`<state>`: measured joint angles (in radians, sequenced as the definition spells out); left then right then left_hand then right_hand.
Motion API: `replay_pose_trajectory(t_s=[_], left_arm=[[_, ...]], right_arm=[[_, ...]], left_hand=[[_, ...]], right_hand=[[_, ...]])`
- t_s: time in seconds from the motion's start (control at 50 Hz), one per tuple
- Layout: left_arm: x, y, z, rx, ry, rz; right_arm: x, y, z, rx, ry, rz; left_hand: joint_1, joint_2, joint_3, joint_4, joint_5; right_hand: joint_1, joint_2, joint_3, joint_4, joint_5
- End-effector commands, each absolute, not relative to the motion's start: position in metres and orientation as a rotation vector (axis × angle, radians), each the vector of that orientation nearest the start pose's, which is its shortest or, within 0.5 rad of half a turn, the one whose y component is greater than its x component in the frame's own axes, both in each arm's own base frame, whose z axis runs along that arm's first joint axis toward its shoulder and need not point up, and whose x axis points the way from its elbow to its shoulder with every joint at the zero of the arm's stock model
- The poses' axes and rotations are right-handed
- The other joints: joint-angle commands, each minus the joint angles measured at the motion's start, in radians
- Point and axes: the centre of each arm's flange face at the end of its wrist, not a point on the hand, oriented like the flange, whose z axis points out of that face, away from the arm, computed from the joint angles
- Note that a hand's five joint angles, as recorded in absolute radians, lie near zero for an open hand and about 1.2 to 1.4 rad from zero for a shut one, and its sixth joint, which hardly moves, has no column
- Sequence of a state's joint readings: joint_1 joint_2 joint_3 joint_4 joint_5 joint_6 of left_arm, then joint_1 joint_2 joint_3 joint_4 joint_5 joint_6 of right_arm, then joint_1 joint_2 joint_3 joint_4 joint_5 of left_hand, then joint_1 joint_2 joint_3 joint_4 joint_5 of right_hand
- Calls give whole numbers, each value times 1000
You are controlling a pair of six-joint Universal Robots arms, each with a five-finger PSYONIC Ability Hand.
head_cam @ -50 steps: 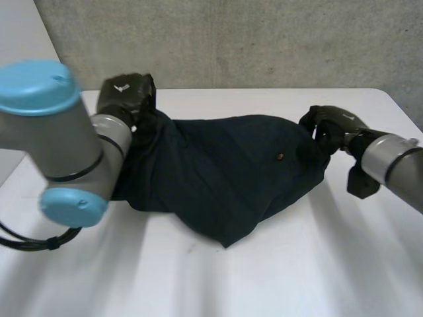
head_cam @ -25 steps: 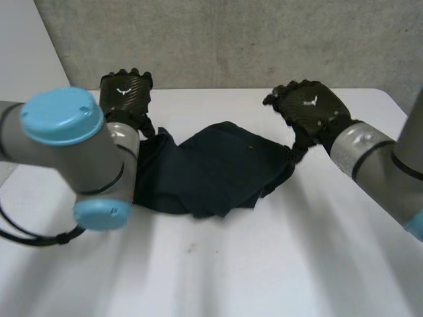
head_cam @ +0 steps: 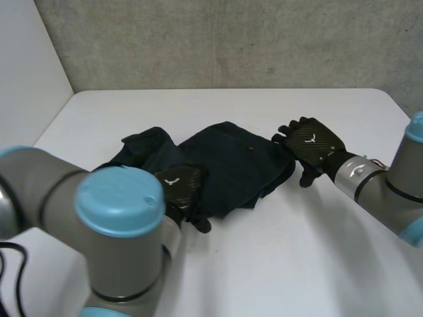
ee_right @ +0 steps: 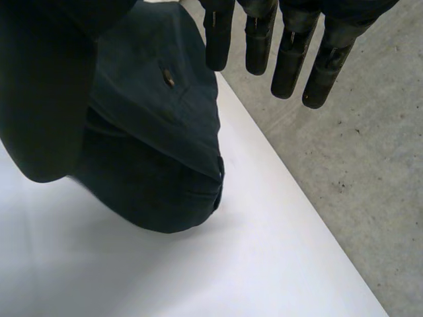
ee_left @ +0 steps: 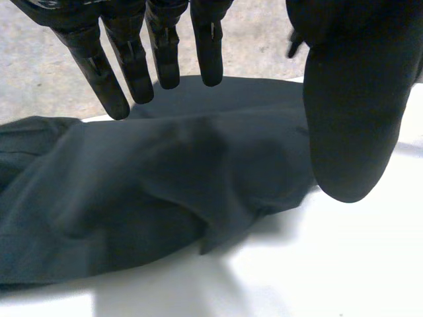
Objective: Fold the shorts.
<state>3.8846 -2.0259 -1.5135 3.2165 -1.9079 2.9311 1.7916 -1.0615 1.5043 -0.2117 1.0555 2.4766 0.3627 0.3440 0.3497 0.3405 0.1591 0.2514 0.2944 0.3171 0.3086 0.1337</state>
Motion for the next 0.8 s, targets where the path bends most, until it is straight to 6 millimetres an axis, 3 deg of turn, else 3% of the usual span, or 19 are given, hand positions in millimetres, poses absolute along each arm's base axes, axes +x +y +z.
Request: replay_pose_trajectory(t_s=[0.02,0.16,0.24,0.28,0.32,0.36,0.38,0.42,0.5,0.56,0.64,0.68,0.78,0.8], left_arm=[[-357,-178,156,483,2724,-2074],[-377,-192,142,451,2683,-2105],[-385,-198,134,486,2651,-2108],[-387,-201,133,497,2628,-2115],[-389,-206,135,485,2581,-2131],[-388,-208,136,467,2548,-2139],[-387,-210,138,448,2516,-2144],[-385,-212,140,430,2485,-2147],[-376,-221,147,413,2427,-2134],[-366,-223,182,394,2371,-2195],[-348,-223,234,439,2256,-2272],[-341,-216,266,556,2154,-2317],[-329,-196,320,845,1898,-2330],[-327,-193,326,884,1855,-2322]], right_arm=[[264,-351,145,-1411,1835,-1909],[269,-368,134,-1385,1828,-1915],[274,-373,130,-1377,1816,-1914],[278,-372,131,-1364,1806,-1908],[280,-371,132,-1352,1800,-1901],[283,-368,133,-1336,1795,-1891],[284,-367,134,-1335,1786,-1889],[289,-361,139,-1333,1766,-1875],[290,-356,157,-1310,1746,-1891],[287,-353,170,-1282,1745,-1914],[282,-345,204,-1241,1711,-1983],[278,-339,225,-1222,1707,-2028],[266,-319,265,-1200,1771,-2038],[264,-306,281,-1204,1781,-2023]], left_hand=[[15,34,28,37,44],[21,40,34,43,50],[50,69,63,72,79],[97,116,110,119,126],[264,283,277,286,293],[501,520,514,523,530],[758,777,771,781,787],[974,993,987,996,1003],[1034,1052,1047,1056,1063],[1034,1052,1047,1056,1063],[1034,1052,1047,1056,1063],[1034,1052,1047,1056,1063],[1034,1052,1047,1056,1063],[1034,1052,1047,1056,1063]], right_hand=[[159,116,94,102,103],[362,319,296,305,305],[675,632,610,618,619],[977,934,912,920,921],[1145,1102,1079,1087,1088],[1145,1102,1079,1088,1088],[1145,1102,1079,1088,1088],[1145,1102,1079,1088,1088],[1145,1102,1079,1088,1088],[1145,1102,1079,1088,1088],[1145,1102,1079,1088,1088],[1145,1102,1079,1088,1088],[1145,1102,1079,1088,1088],[1145,1102,1079,1088,1088]])
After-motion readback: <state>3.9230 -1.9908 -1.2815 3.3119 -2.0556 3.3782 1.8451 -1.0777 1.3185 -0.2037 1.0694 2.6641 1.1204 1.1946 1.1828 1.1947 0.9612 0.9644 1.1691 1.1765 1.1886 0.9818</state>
